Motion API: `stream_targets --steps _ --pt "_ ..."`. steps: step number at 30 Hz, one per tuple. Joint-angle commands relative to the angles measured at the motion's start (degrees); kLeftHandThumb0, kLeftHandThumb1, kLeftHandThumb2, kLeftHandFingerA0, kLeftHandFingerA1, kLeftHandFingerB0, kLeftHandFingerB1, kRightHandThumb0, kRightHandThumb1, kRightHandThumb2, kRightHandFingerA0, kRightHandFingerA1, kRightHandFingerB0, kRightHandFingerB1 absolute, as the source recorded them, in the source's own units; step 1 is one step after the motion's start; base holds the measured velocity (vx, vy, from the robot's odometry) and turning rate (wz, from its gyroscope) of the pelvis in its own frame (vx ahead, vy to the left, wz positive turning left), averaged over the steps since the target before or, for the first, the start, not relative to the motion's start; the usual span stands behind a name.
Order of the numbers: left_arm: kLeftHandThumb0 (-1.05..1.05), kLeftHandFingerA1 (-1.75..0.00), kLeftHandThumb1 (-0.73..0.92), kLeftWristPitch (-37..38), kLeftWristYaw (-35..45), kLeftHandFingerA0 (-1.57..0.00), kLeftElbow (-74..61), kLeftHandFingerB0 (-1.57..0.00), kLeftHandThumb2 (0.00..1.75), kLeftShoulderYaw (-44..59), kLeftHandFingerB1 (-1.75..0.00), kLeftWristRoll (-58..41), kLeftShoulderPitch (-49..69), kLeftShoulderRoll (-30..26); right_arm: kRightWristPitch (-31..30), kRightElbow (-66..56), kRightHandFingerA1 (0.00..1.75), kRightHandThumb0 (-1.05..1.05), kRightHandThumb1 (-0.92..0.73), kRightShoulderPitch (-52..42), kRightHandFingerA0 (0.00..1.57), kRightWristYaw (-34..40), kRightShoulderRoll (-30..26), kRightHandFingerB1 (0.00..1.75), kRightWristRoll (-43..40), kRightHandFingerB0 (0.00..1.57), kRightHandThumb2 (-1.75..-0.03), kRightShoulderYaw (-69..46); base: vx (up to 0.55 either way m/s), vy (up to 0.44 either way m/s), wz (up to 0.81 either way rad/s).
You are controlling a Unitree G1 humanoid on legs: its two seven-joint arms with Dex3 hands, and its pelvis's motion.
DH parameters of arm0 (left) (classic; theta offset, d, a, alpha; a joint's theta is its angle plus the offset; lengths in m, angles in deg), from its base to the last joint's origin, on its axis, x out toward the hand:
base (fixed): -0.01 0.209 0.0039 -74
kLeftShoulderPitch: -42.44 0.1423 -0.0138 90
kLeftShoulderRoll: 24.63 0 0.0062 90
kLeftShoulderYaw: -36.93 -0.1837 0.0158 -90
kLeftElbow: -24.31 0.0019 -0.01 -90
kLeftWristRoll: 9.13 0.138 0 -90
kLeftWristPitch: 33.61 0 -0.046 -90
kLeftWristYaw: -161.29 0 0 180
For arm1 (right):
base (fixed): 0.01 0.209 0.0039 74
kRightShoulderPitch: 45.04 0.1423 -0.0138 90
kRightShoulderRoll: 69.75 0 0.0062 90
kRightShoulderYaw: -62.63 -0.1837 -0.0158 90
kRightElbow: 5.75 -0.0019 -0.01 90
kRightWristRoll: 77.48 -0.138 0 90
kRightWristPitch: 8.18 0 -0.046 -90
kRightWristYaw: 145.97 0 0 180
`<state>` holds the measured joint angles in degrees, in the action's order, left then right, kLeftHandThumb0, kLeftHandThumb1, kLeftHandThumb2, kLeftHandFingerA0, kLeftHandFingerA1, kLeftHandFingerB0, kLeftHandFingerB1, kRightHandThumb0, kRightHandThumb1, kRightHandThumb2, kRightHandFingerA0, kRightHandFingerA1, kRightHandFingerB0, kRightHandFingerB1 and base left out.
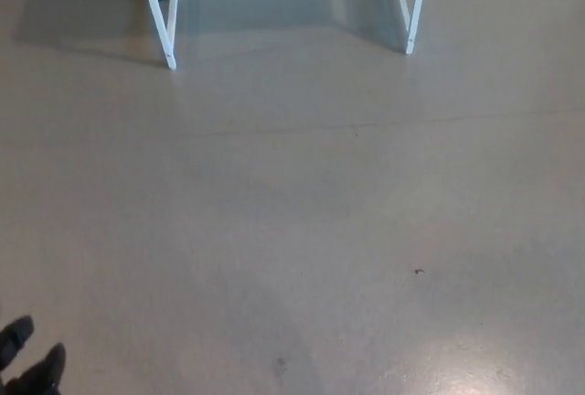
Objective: The robot walks towards a desk on which an air pump is kept in the middle. It lifts it up and holds it with its left hand and uses its right hand to compress it by pushing its handle inwards.
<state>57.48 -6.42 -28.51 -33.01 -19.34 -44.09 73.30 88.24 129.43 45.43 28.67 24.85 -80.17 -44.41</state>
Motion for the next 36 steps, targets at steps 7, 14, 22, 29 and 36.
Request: stream_targets --steps 7,14,22,29,36 --pt "-0.36 -0.37 0.70 1.1 4.8 -0.22 0.4 -0.16 0.71 2.4 -0.33 -4.6 1.1 -1.0 6.0 -0.3 0.42 -0.23 -0.77 -2.2 0.43 -1.2 0.9 0.33 -3.5 0.31 -0.62 -1.6 0.13 0.180 -0.14" --pt "-0.27 -0.35 0.80 -0.4 6.4 -0.17 -2.2 -0.15 0.72 3.0 -0.32 -7.1 4.8 -0.1 6.8 -2.8 0.59 -0.19 -0.57 -7.5 0.38 -1.1 2.3 0.50 -3.8 0.18 -1.00 -1.9 0.25 0.233 0.02" --pt "-0.16 -0.32 0.86 -1.5 6.9 -0.18 -5.2 -0.19 0.68 4.5 -0.29 -9.8 9.5 2.1 8.4 -4.0 0.44 -0.22 -0.78 -13.0 0.54 -1.4 2.8 0.34 -3.9 0.31 -0.63 -2.0 0.28 -0.059 0.11" --pt "-0.18 -0.32 0.87 -1.8 6.5 -0.20 -3.6 -0.18 0.71 4.4 -0.30 -9.6 8.4 1.5 9.4 -3.3 0.45 -0.22 -0.77 -12.8 0.55 -1.0 2.6 0.35 -3.7 0.32 -0.63 -1.7 0.33 -0.178 0.23" --pt "-0.21 -0.34 0.84 -1.5 6.5 -0.22 -2.9 -0.20 0.69 4.5 -0.31 -9.9 7.6 1.4 8.7 -3.6 0.45 -0.24 -0.76 -12.5 0.55 -0.7 2.8 0.35 -4.1 0.33 -0.62 -1.8 0.30 -0.014 -0.10"
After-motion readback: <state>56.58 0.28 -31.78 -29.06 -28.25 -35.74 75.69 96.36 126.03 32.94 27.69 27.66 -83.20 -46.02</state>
